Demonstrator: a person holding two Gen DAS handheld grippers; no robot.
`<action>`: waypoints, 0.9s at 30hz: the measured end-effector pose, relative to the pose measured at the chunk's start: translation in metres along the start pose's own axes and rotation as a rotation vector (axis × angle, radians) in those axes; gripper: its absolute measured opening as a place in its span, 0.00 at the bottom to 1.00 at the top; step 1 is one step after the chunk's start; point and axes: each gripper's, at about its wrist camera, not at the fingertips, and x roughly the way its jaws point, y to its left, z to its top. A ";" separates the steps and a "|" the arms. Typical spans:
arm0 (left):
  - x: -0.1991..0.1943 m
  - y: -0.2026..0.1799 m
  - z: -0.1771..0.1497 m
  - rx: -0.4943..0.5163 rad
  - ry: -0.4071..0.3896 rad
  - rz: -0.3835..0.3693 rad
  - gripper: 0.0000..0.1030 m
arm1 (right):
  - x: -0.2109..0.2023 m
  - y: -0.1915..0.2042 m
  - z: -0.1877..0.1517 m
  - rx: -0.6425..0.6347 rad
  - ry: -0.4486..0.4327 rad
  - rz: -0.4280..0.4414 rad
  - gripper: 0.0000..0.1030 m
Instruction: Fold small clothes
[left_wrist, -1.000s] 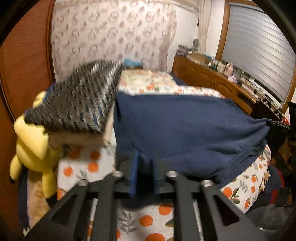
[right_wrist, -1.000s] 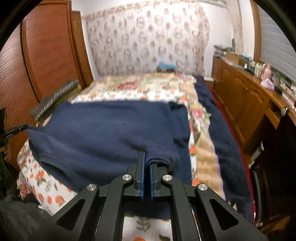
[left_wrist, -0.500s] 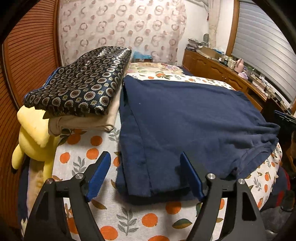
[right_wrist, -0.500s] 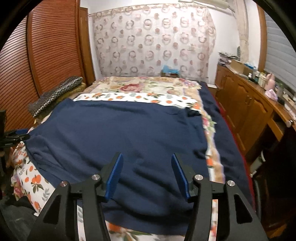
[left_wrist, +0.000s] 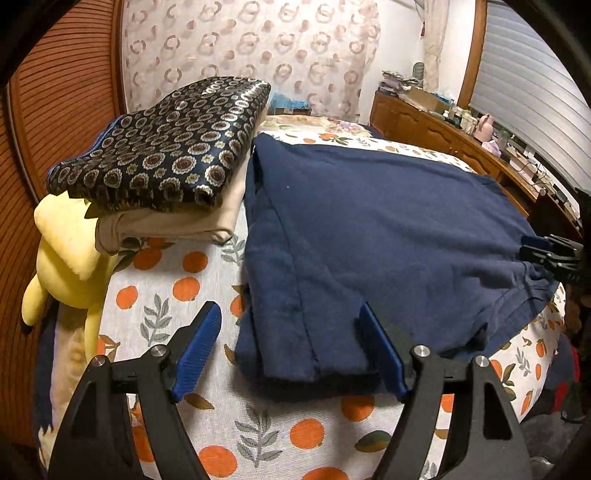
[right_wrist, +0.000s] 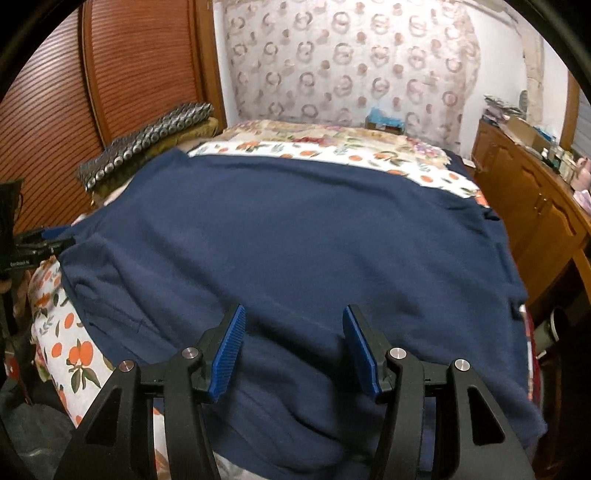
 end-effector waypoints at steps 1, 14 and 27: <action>0.001 0.001 -0.001 -0.004 0.003 -0.001 0.76 | 0.005 0.002 0.001 -0.005 0.009 0.001 0.55; 0.010 0.003 -0.008 -0.023 0.026 -0.007 0.76 | 0.022 0.011 0.007 -0.060 0.050 -0.027 0.69; 0.006 0.004 -0.013 -0.049 0.012 -0.008 0.76 | 0.022 0.015 0.002 -0.063 0.053 -0.047 0.80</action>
